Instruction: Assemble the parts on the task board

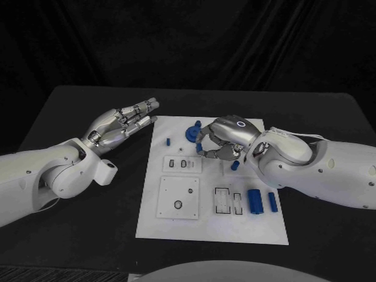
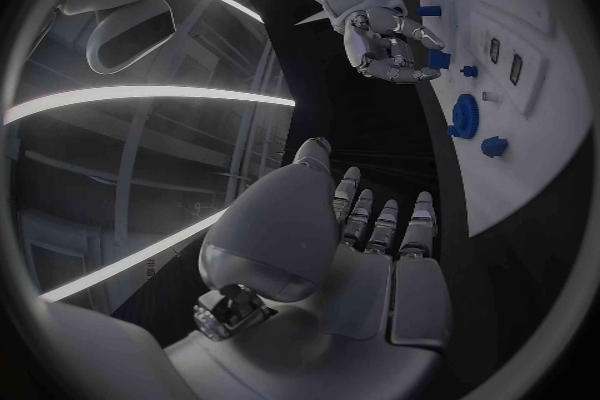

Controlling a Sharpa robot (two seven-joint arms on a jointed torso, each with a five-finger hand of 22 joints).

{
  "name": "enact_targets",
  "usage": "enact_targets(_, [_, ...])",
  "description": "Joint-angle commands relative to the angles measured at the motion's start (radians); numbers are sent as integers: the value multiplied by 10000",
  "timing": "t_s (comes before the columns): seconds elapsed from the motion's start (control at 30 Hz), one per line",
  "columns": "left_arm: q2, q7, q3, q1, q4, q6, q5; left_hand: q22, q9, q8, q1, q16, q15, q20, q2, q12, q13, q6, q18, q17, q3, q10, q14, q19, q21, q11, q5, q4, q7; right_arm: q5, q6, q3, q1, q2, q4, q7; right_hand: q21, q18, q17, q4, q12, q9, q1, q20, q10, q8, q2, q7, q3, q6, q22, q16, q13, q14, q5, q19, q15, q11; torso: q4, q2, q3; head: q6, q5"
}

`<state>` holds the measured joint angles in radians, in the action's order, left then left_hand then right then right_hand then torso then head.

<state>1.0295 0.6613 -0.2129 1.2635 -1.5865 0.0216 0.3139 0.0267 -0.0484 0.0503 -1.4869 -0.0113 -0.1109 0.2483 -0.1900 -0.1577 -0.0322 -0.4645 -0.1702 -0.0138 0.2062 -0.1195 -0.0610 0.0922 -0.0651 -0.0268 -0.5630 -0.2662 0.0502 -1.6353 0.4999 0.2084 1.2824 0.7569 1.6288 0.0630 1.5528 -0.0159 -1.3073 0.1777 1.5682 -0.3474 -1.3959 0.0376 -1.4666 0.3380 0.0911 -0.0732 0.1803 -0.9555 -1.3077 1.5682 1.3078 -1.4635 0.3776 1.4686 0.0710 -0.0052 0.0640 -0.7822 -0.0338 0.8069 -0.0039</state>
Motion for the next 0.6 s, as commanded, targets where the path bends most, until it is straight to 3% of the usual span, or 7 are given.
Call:
enact_targets(0.03, [-11,92,7,10,-19,-148,46,12,-5,1,-125,-52,-69,91,7,-15,-9,69,-117,-16,-52,-2,-20,-8,-52,-54,-42,15,17,-234,-310,-8,-64,-67,-8,383,-66,83,-2627,-41,26,-386,103,69,-1042,199,-18,-38,-50,-3,-2528,22,2630,-1071,34,870,-86,79,4,-8,18,5,-23])
enact_targets(0.3, [-15,86,7,10,-32,-160,46,12,-5,1,-125,-52,-69,91,7,-15,-9,69,-117,-16,-52,-2,-20,-8,-52,-54,-42,15,17,-244,-435,-8,-149,-216,-49,481,-97,74,-2590,-45,26,-389,142,84,-1042,192,-8,-55,-60,28,-2515,4,2630,-1063,42,851,-100,95,-7,1,-3,51,-6])
enact_targets(0.6, [-16,81,7,10,-26,-170,46,11,-6,3,-135,-52,-70,92,3,-16,-9,65,-117,-16,-61,-2,-23,-9,-52,-51,-53,23,17,-245,-516,-8,-199,-288,-82,571,-138,61,-2549,-48,26,-391,173,96,-1042,185,-4,-66,-66,55,-2498,-16,2630,-1054,53,826,-112,107,-20,7,3,84,21])
